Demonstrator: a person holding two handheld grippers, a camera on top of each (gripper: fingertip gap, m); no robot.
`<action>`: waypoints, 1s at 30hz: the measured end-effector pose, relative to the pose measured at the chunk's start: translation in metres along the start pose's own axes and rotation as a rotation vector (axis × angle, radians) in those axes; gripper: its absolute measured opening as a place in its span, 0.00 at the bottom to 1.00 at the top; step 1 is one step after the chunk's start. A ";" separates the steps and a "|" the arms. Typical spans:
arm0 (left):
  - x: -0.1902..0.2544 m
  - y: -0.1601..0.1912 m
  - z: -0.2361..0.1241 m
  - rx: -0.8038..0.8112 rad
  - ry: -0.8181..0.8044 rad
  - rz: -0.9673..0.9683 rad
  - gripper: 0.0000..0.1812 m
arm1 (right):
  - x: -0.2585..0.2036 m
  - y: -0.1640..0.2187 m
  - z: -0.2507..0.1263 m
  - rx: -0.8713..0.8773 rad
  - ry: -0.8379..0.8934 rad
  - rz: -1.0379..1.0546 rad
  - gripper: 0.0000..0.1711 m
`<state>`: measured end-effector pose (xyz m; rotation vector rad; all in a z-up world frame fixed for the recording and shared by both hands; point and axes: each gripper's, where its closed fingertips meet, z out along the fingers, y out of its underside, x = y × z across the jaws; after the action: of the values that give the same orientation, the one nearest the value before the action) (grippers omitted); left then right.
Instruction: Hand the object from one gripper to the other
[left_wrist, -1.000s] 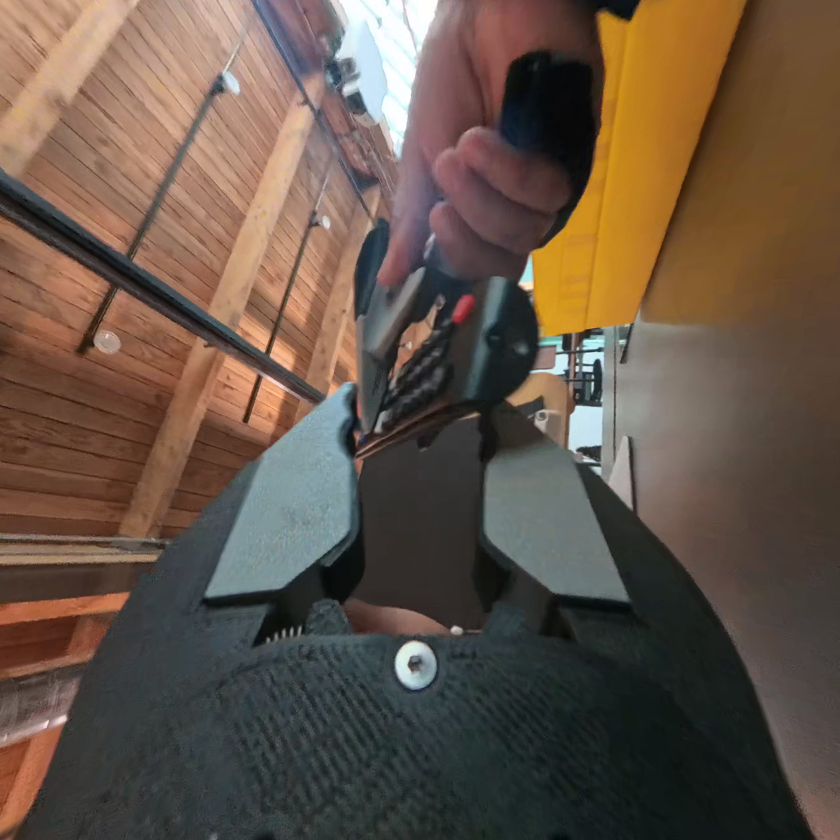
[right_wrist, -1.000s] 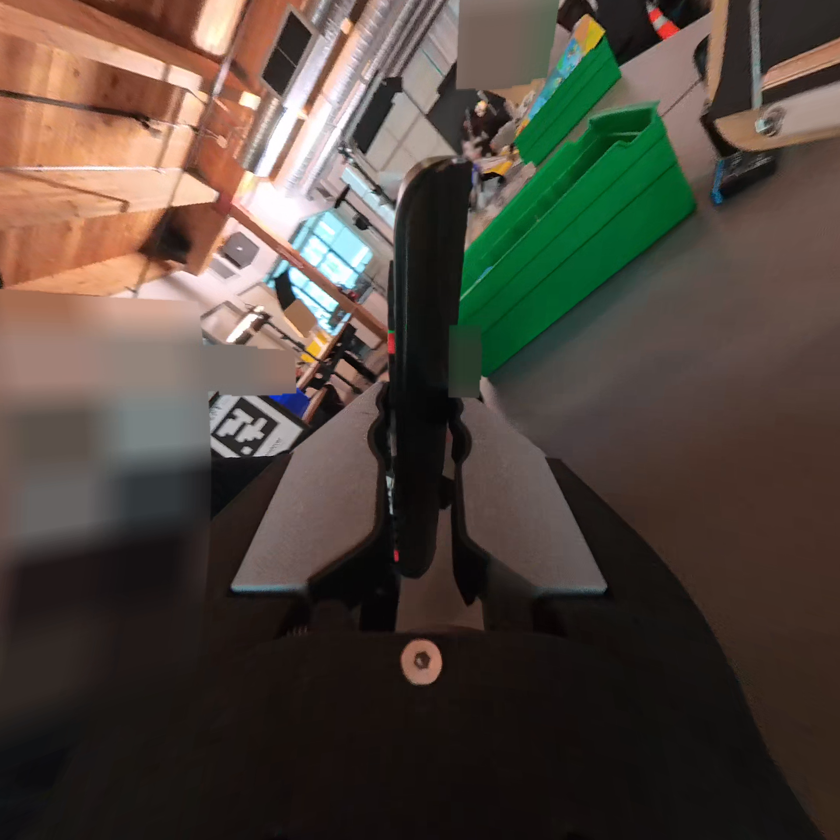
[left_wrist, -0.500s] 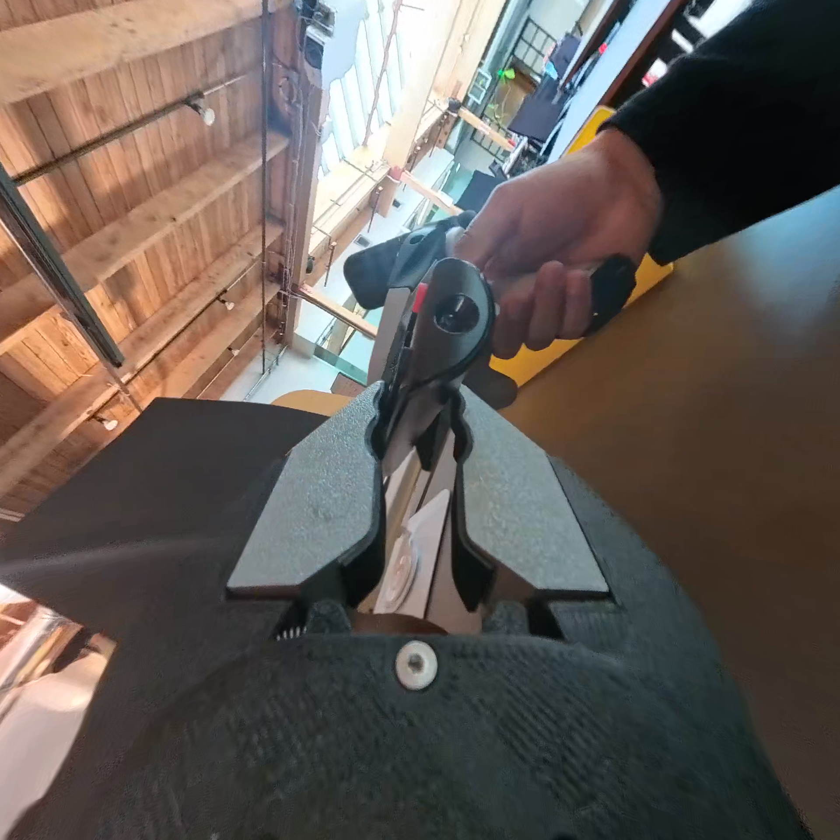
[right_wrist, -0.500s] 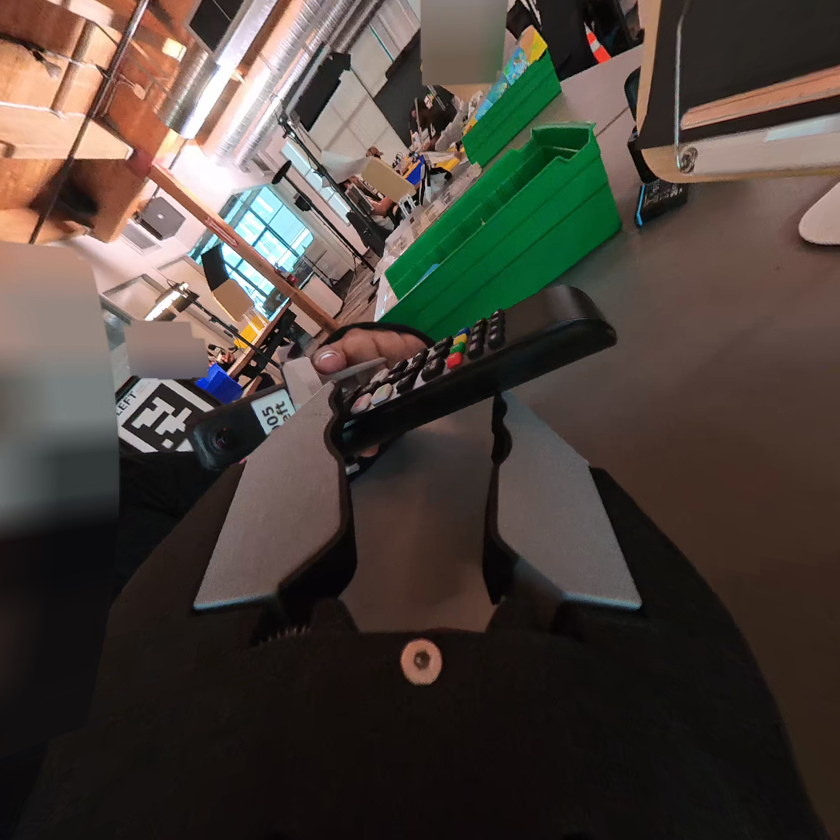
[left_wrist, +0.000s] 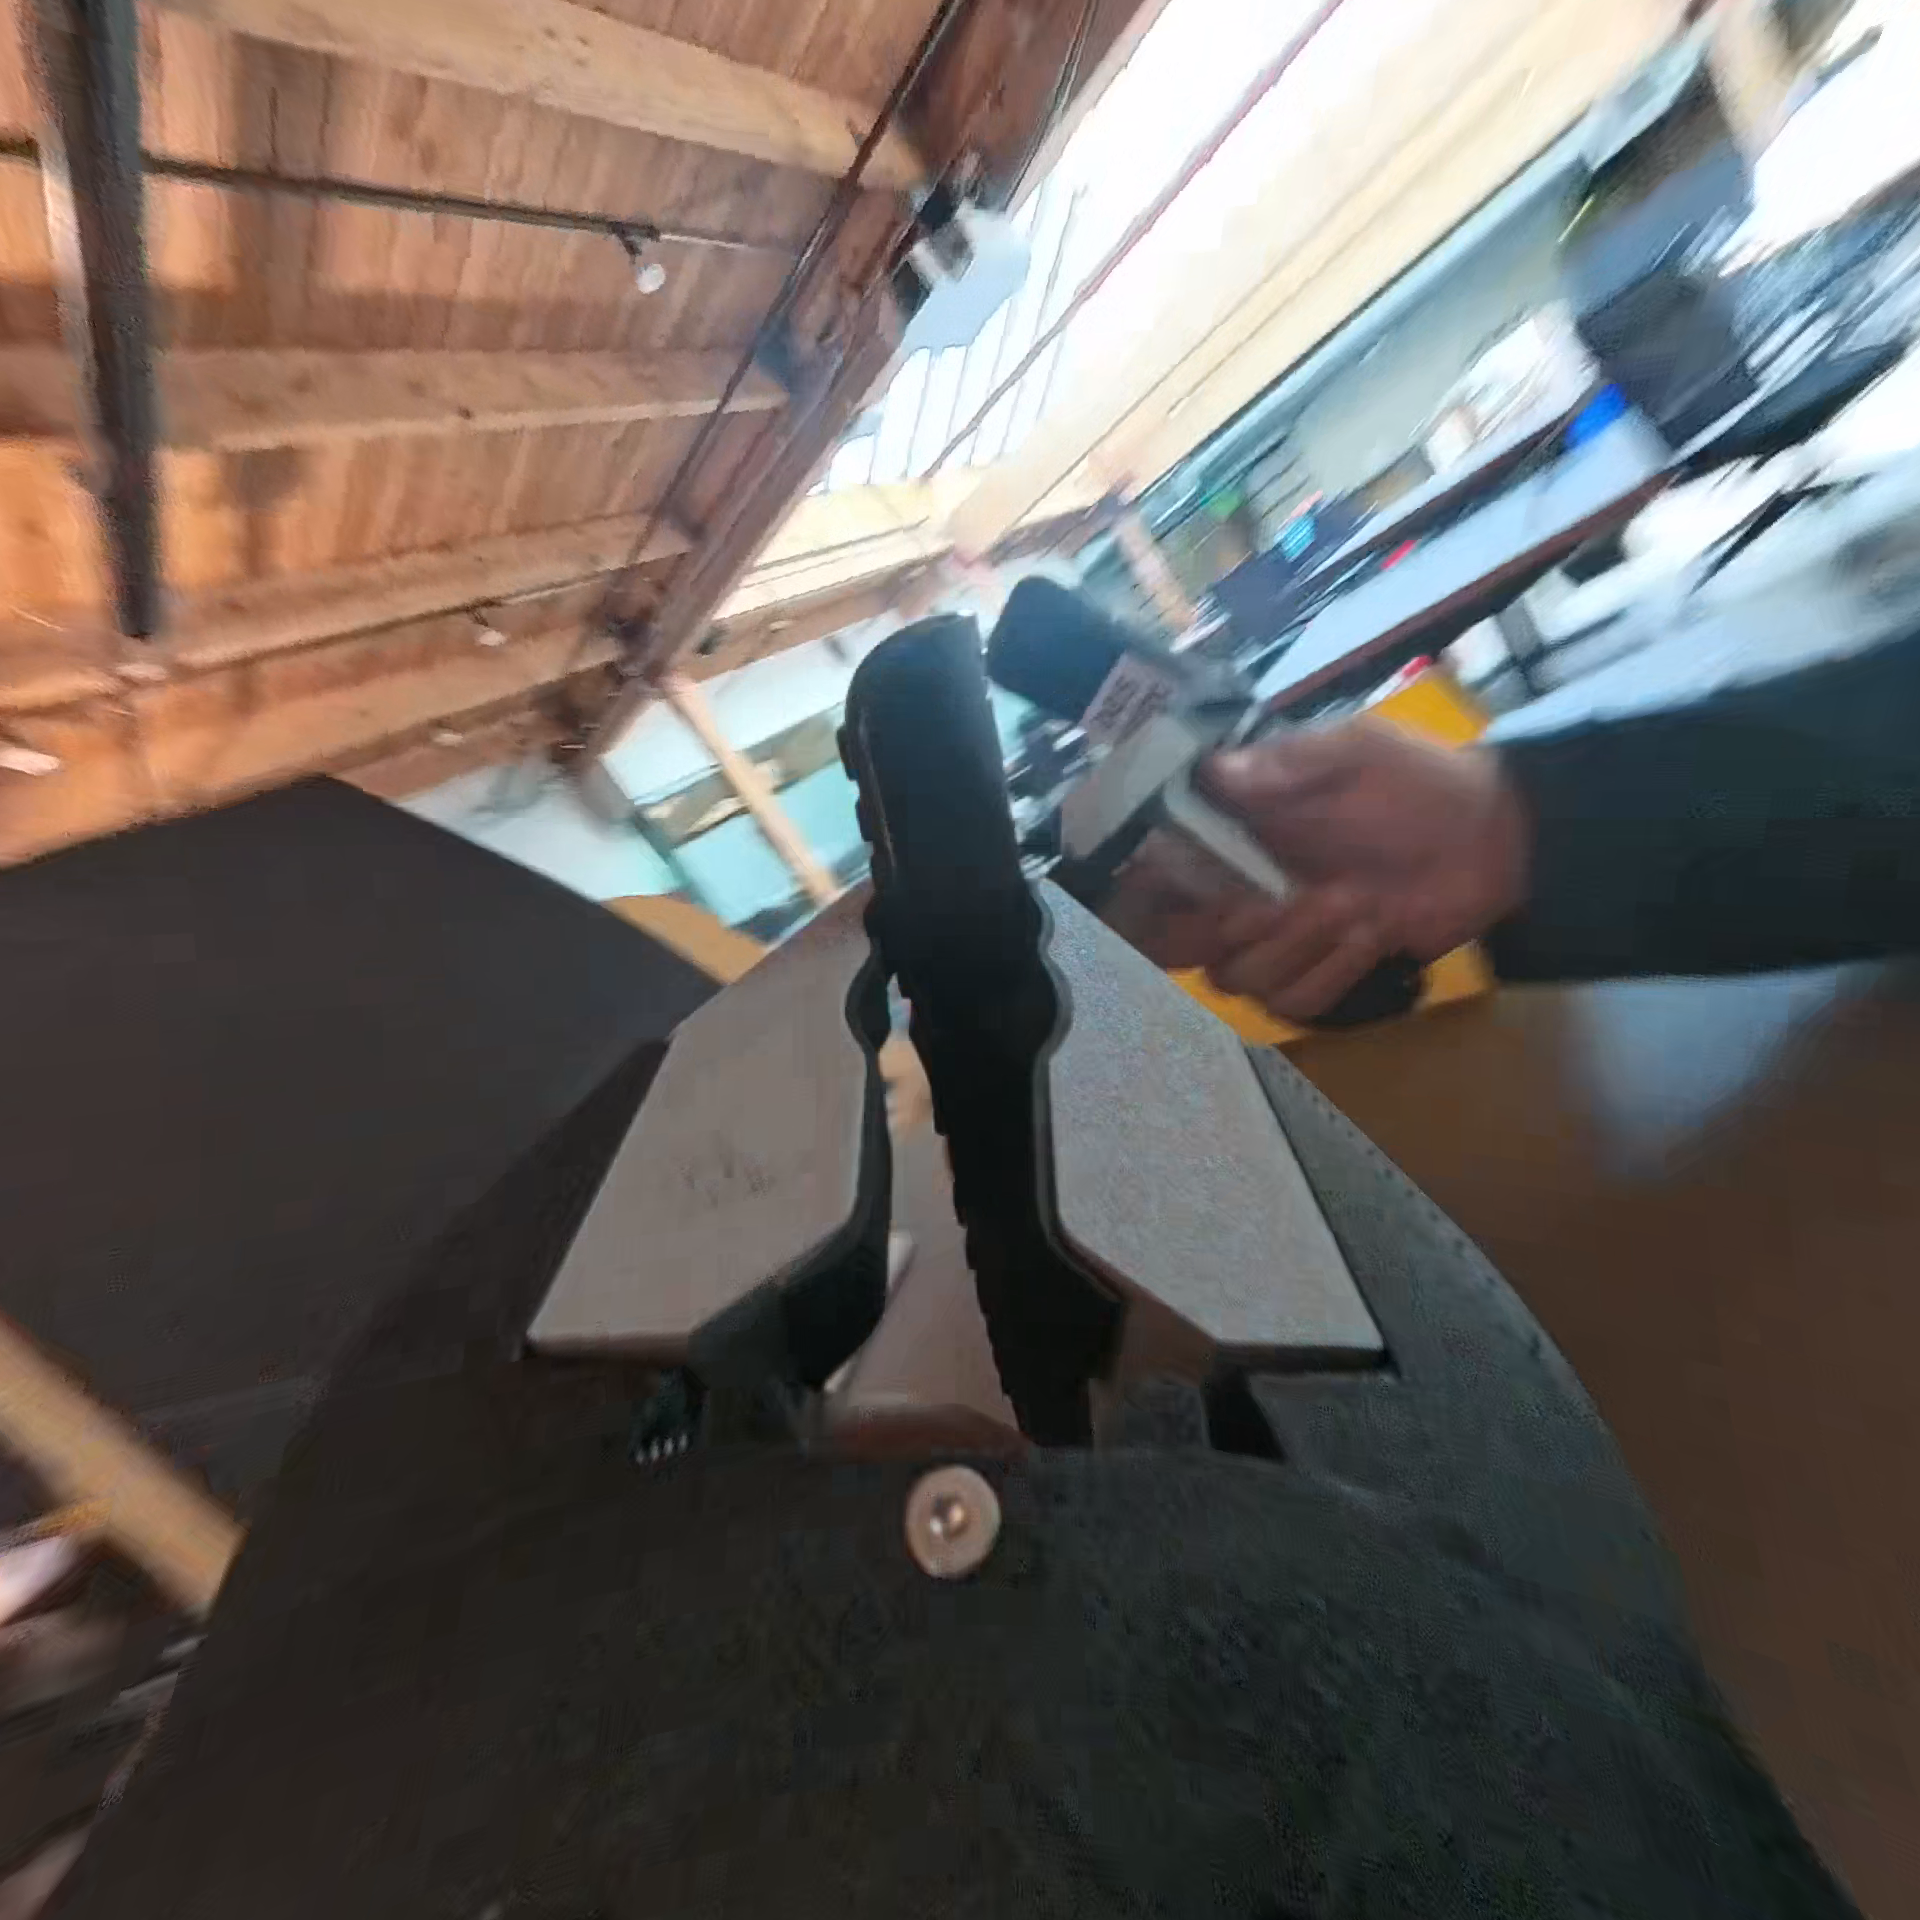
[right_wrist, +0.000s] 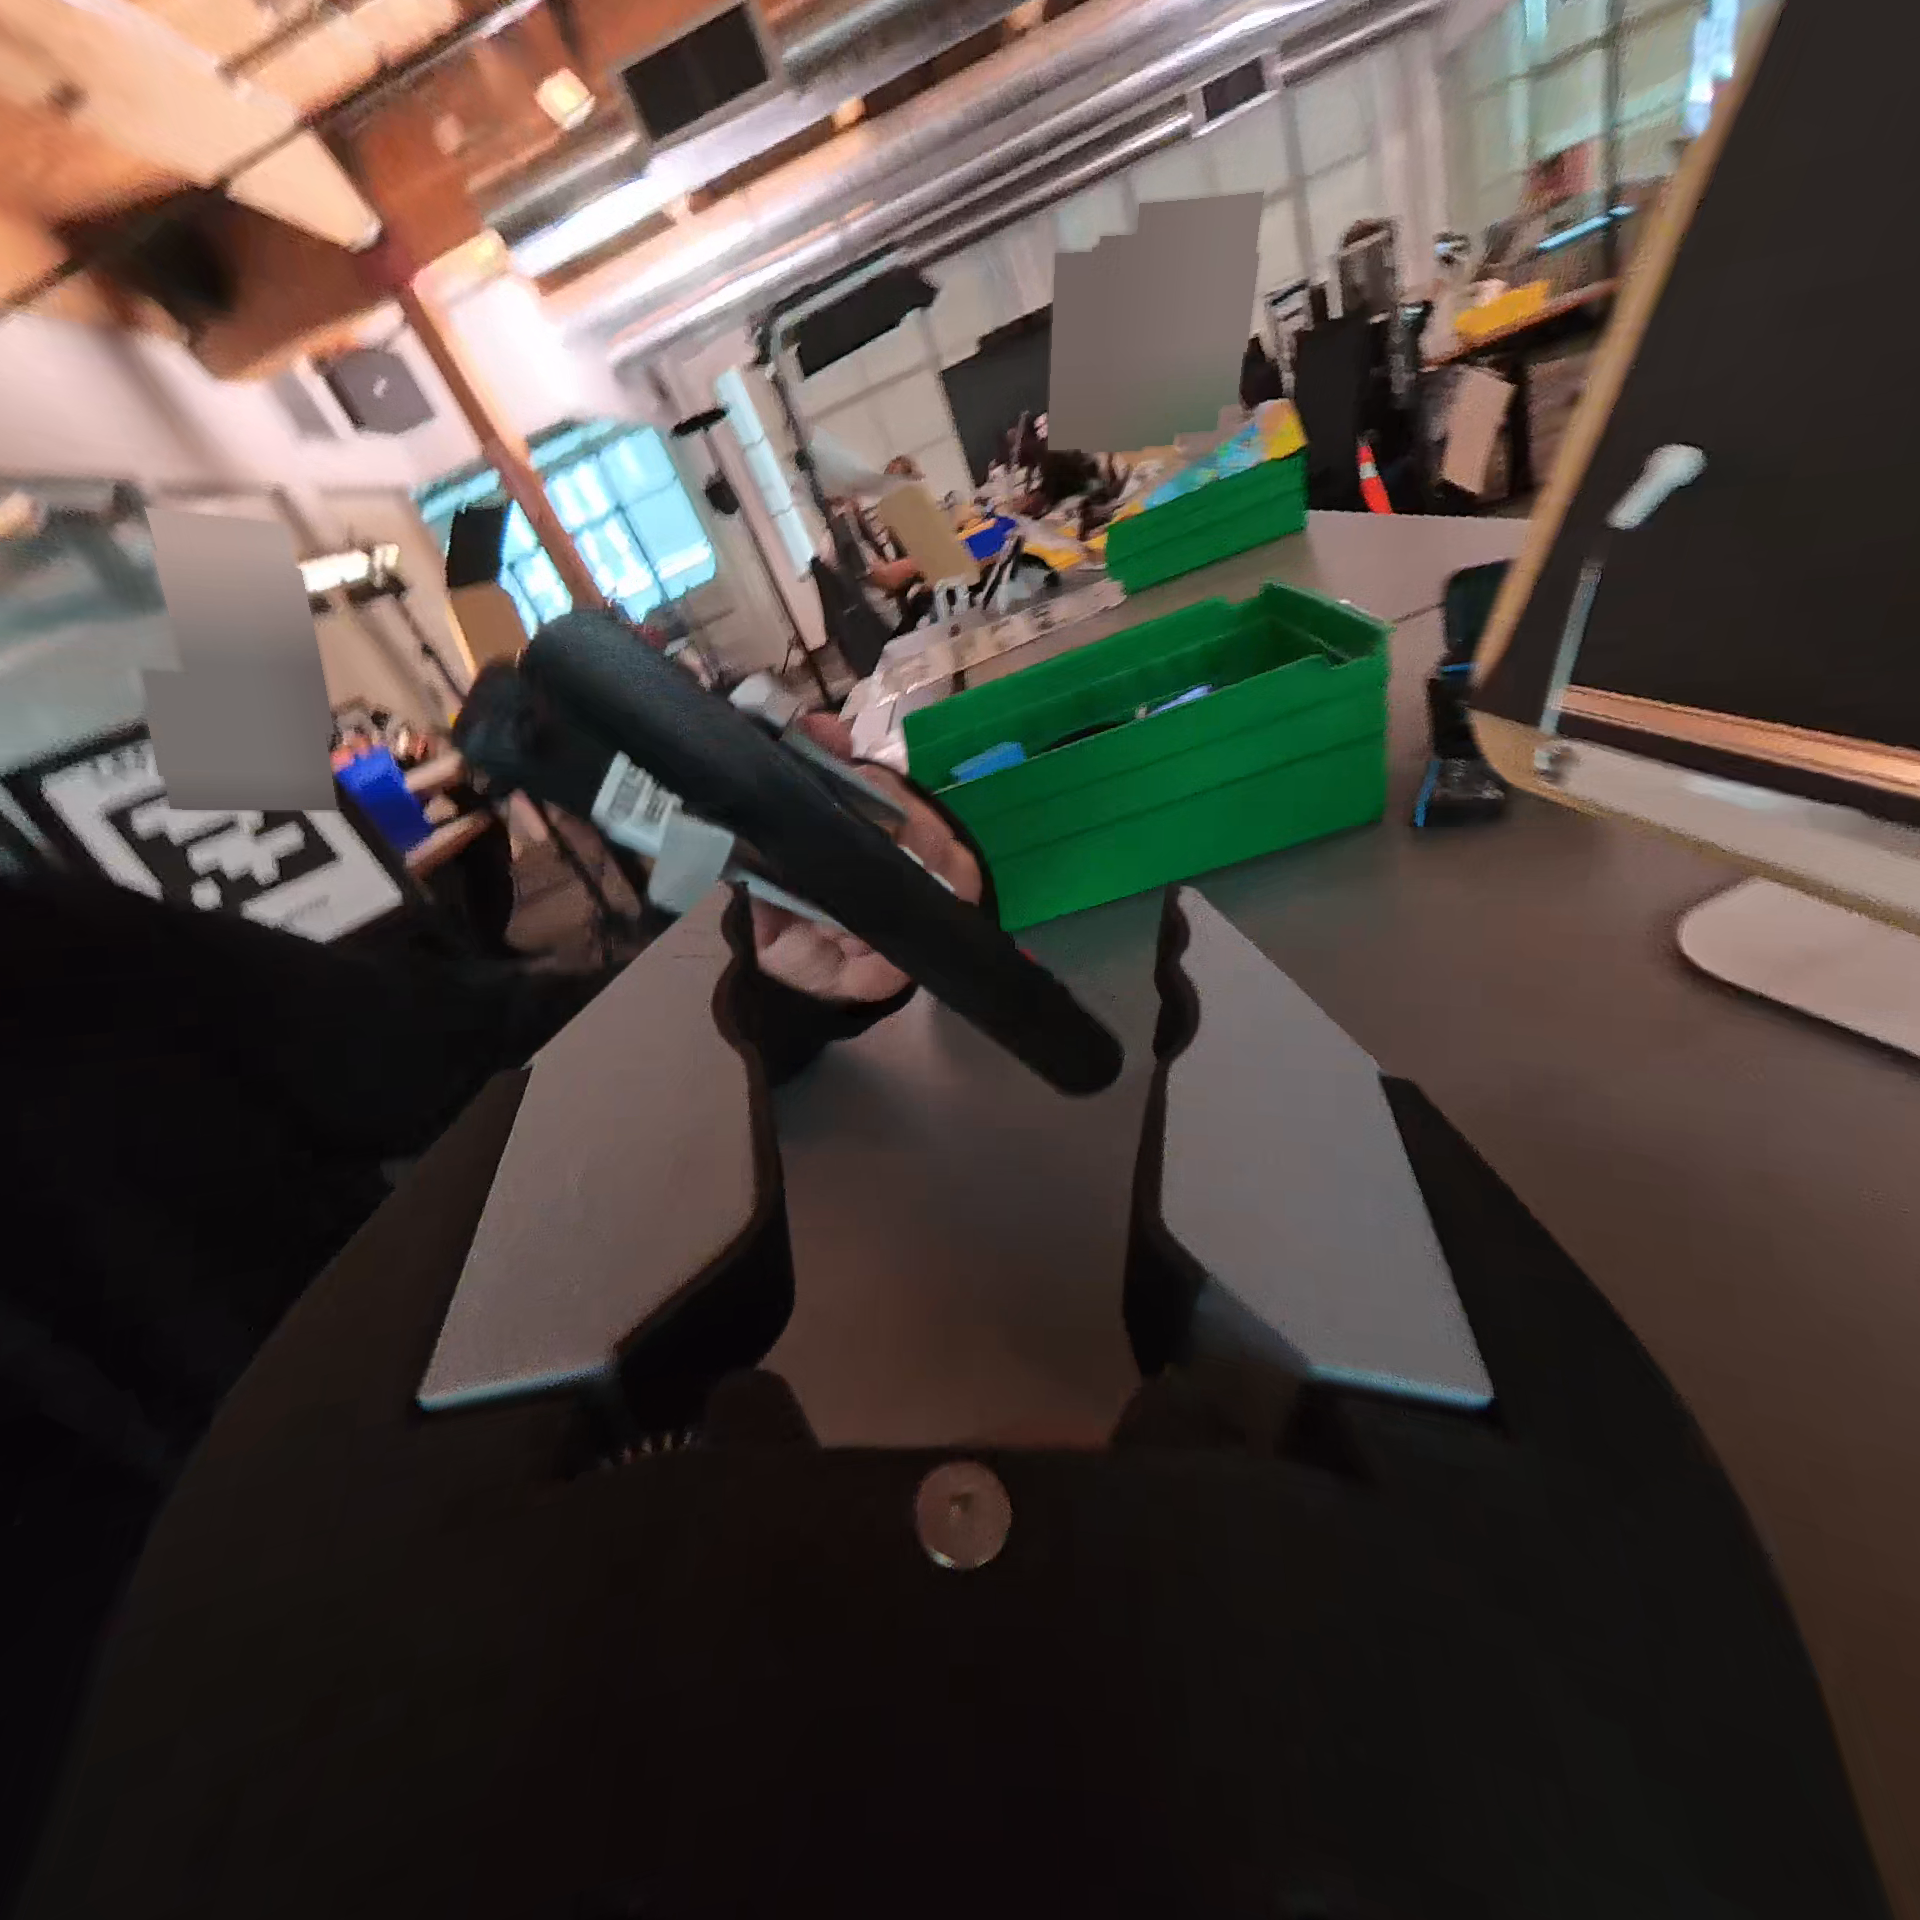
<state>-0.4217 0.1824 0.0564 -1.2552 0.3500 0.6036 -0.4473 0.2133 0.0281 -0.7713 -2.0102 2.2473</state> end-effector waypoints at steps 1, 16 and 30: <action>0.004 -0.006 -0.001 0.042 0.052 -0.097 0.11 | -0.007 0.006 0.005 -0.033 -0.019 -0.062 0.45; 0.005 0.018 0.011 -0.014 0.141 -0.498 0.14 | 0.006 0.048 0.032 -0.296 0.236 -0.496 0.14; 0.010 0.076 0.016 -0.293 0.163 -0.835 0.45 | 0.085 -0.032 -0.057 -0.308 1.254 -1.186 0.14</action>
<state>-0.4610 0.2145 -0.0033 -1.5861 -0.1500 -0.1732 -0.5095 0.3006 0.0271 -0.4924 -1.4028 0.5134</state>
